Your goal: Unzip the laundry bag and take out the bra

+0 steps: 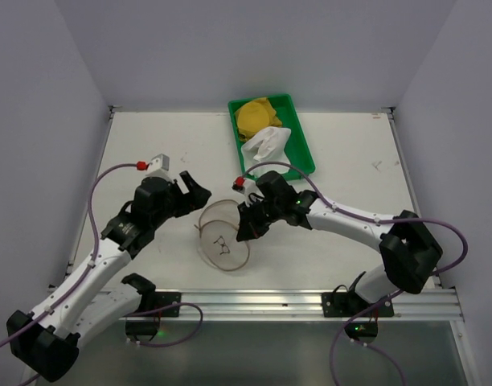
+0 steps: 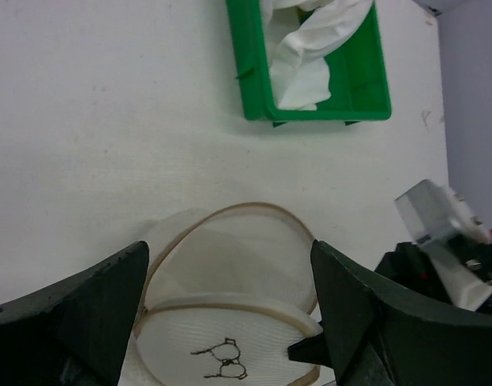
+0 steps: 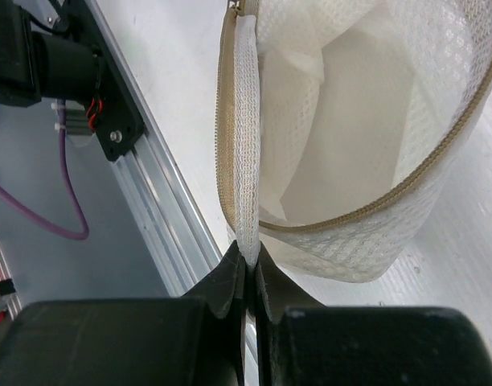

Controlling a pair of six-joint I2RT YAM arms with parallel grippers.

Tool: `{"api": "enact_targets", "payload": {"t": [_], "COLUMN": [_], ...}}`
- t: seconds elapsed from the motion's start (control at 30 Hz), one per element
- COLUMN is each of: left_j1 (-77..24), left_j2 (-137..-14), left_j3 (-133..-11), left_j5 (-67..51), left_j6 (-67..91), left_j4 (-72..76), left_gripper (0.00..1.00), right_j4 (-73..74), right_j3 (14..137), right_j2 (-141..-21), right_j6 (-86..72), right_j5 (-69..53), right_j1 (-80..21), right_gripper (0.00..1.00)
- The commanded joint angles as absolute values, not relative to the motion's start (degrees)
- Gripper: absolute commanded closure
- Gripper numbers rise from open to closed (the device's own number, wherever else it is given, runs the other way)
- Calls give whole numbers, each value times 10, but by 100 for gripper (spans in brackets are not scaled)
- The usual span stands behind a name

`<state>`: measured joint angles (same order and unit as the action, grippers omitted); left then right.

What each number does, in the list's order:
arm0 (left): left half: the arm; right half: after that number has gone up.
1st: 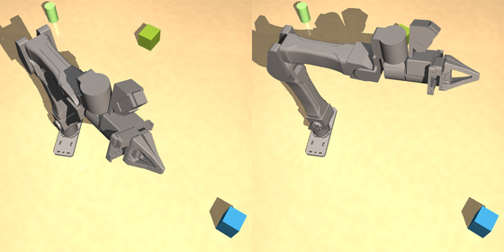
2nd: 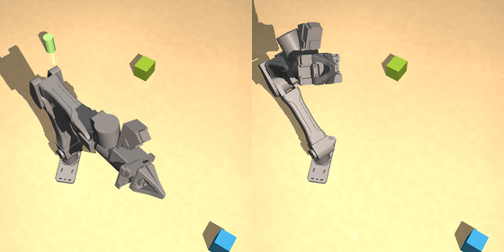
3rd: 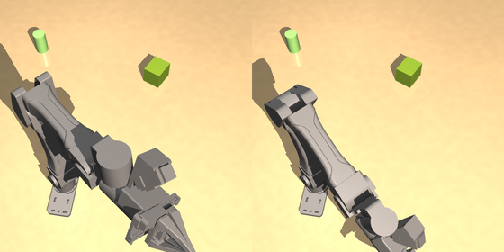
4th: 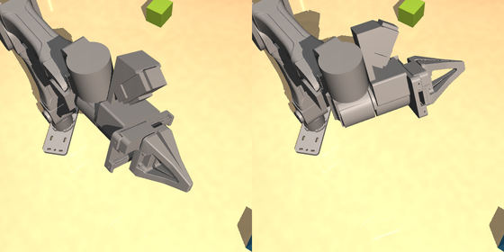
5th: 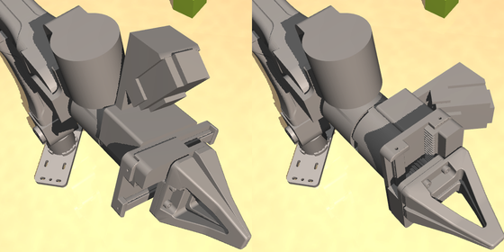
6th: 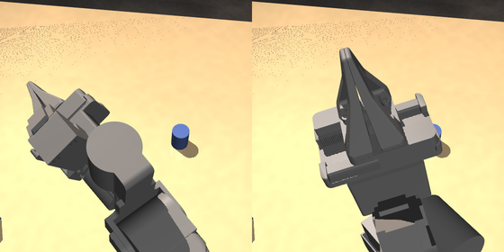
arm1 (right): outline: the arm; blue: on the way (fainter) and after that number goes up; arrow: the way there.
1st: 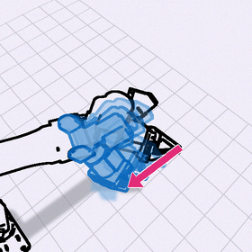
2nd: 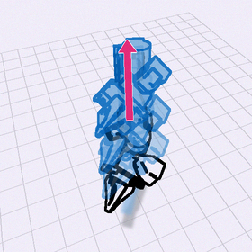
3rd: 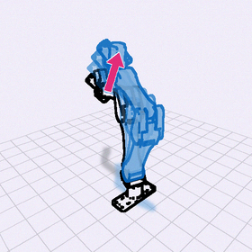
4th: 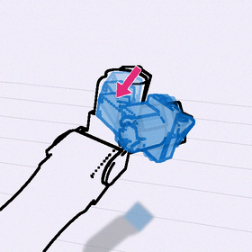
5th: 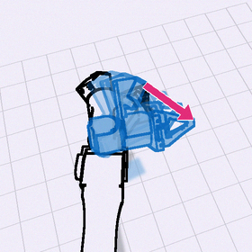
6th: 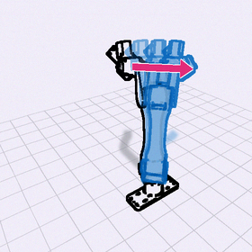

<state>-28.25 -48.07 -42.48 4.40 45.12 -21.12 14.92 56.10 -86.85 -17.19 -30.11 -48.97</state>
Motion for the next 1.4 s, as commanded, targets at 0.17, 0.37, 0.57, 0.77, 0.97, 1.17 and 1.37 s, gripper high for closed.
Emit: {"api": "enact_targets", "payload": {"t": [0.17, 0.37, 0.57, 0.77, 0.97, 1.17, 1.37], "left_j1": [-280, -280, -280, -281, -285, -300, -308], "left_j2": [-455, -471, -501, -530, -590, -650, -679], "left_j3": [-269, -224, -206, -185, -189, -197, -205], "left_j5": [3, 3, -5, 3, -14, 32, 52], "left_j6": [567, 575, 579, 582, 580, 572, 551], "left_j4": [-264, -254, -233, -172, -111, -137, -174], "left_gripper": [25, 31, 37, 48, 56, 90, 100], "right_j4": [105, 87, 72, 62, 48, 47, 61], "right_j3": [546, 530, 511, 501, 497, 497, 523], "right_j2": [-855, -843, -832, -830, -826, -814, -782], "right_j6": [-234, -267, -285, -290, -299, -301, -301], "right_j5": [-300, -288, -287, -300, -310, -317, -328], "right_j1": [-467, -454, -448, -445, -445, -445, -445], "right_gripper": [100, 100, 100, 100, 100, 100, 100]}}
